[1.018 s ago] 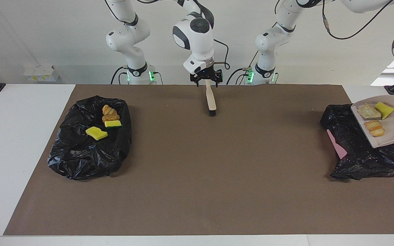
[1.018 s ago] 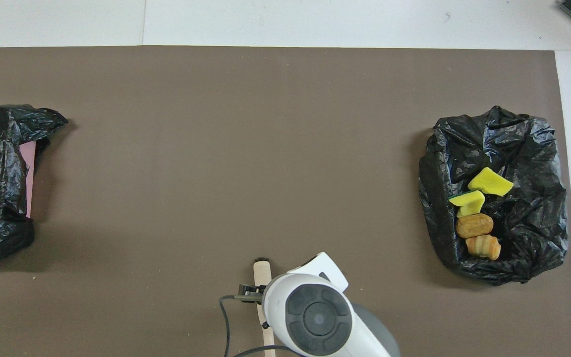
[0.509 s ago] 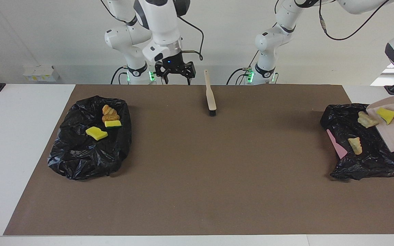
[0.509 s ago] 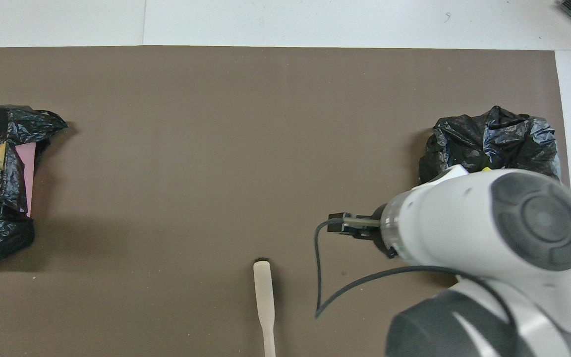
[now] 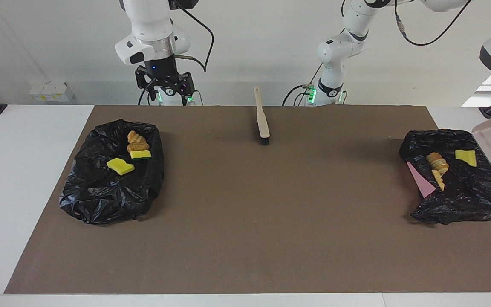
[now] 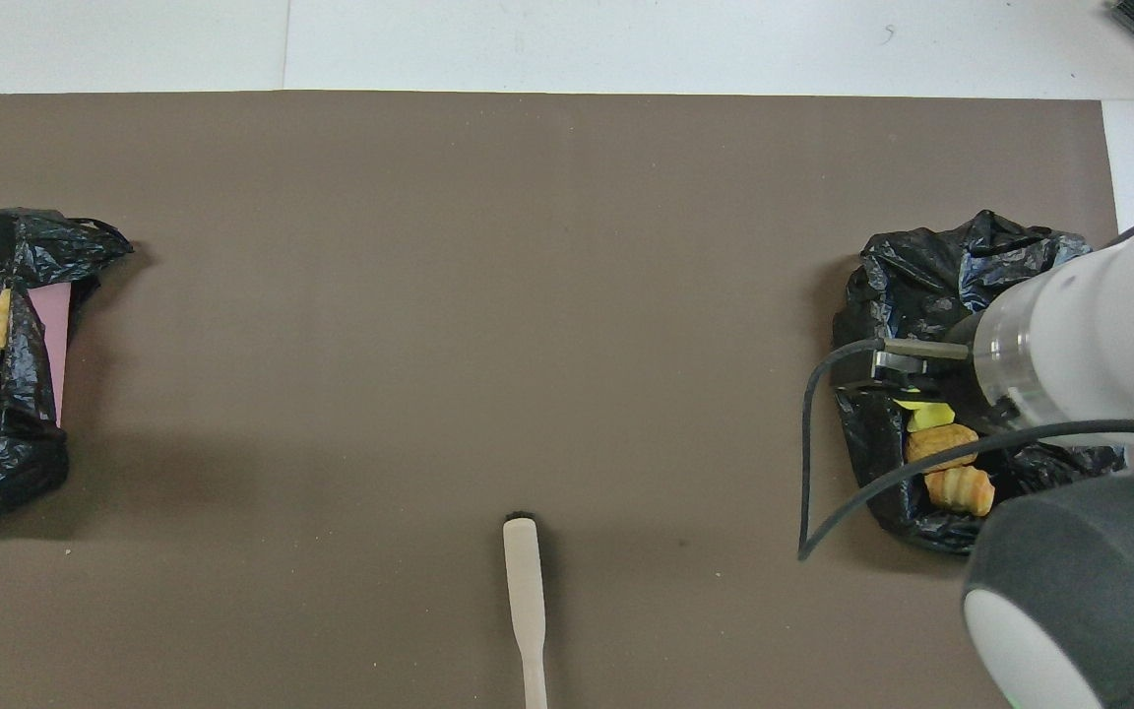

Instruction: Sweep and dump trash in bin

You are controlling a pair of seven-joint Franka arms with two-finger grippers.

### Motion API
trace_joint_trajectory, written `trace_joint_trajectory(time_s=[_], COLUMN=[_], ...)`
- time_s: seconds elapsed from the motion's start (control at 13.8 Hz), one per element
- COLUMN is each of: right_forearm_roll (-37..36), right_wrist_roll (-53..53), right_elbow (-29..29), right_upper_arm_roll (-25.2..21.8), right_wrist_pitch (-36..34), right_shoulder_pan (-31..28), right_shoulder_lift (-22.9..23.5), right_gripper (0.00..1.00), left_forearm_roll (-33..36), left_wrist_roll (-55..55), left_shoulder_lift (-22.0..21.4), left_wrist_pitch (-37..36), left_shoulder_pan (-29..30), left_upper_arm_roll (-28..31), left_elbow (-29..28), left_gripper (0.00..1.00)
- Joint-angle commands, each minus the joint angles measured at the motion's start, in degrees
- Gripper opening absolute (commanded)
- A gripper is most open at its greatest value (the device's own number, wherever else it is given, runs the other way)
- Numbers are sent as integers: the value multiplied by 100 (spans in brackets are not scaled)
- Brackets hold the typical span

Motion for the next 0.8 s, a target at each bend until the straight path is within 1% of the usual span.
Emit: trace_joint_trajectory(time_s=[0.0,0.07,0.22,0.36,0.51,0.58,0.73], right_forearm_roll=[-97,-97,-44,26,26,26,148], right_wrist_roll=[-364,-513,-533,-541,-550,-550,-550], right_elbow=[703,835,854,775,766,757,679], right_upper_arm_roll=[80,80,80,79,80,80,80], right_wrist_pitch=[-409,-524,-499,-446,-419,-419,-419], right_shoulder_pan=[-411,-482,-491,-605,-632,-641,-693], right_shoulder_lift=[415,477,486,468,468,460,416], right_gripper=[100,100,100,100,100,100,100], left_forearm_roll=[391,391,365,216,233,242,321], left_wrist_roll=[-260,-251,-208,-251,-269,-425,-1171], left_shoulder_lift=[-56,-56,-65,-74,-74,-126,-170], left_wrist_pitch=[-234,-242,-312,-820,-1024,-1173,-1839], left_shoulder_pan=[-127,-188,-206,-398,-644,-715,-917], left_upper_arm_roll=[47,56,39,12,30,30,21], left_elbow=[-4,-4,4,4,13,13,13], left_gripper=[0,0,0,0,0,0,0])
